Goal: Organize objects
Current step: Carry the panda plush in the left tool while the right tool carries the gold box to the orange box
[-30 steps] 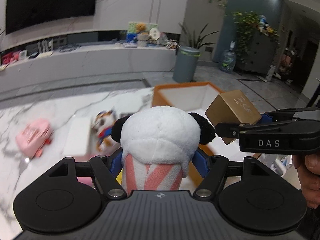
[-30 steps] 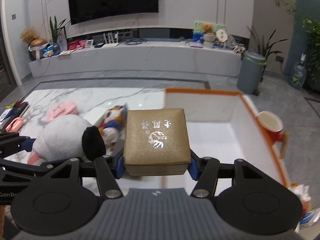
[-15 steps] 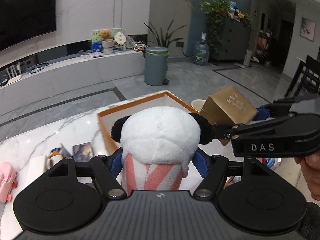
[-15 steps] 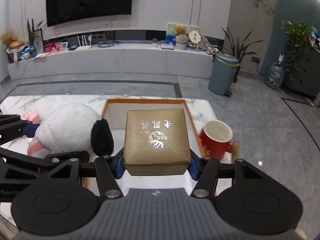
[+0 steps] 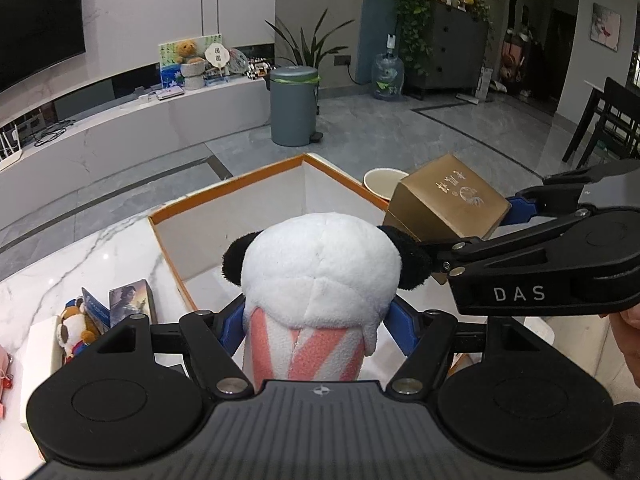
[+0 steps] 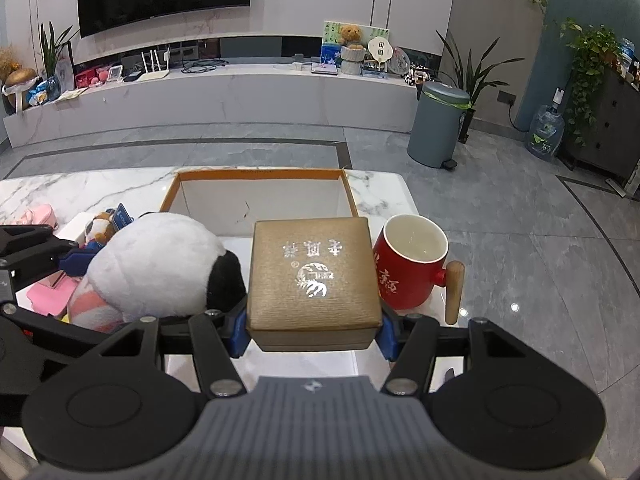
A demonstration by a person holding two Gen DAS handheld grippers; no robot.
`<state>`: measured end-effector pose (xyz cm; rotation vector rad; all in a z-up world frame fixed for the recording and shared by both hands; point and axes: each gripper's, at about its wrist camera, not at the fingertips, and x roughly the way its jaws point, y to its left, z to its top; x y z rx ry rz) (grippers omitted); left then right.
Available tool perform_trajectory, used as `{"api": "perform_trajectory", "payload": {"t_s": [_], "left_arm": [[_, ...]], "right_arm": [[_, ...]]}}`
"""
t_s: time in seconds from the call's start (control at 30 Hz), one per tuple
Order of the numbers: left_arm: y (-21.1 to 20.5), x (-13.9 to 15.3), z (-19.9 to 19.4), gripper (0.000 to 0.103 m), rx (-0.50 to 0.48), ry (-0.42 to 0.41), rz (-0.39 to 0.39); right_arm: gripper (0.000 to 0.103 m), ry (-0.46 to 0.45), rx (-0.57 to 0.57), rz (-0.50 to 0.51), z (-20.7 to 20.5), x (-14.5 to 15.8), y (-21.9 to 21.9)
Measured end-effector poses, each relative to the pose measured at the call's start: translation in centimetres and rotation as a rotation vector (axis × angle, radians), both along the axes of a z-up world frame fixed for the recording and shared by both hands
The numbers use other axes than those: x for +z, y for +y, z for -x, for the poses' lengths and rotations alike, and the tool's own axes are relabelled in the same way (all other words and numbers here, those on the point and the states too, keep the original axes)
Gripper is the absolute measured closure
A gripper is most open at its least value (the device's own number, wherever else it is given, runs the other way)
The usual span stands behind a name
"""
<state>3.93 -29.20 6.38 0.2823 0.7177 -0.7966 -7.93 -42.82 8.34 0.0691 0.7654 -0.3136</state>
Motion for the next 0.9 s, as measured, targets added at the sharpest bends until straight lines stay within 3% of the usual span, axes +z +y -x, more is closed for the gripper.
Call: {"api": "perform_trajectory", "payload": {"t_s": [0.57, 0.9], "left_arm": [[-2.1, -2.8, -0.5, 0.021, -0.063, 0.046, -0.139], [-3.8, -4.2, -0.3, 0.021, -0.161, 0.016, -0.289]], "right_arm": [[0.042, 0.11, 0.01, -0.053, -2.0, -3.4, -1.0], [0.042, 0.19, 0.048, -0.046, -3.0, -5.6, -1.0]]}}
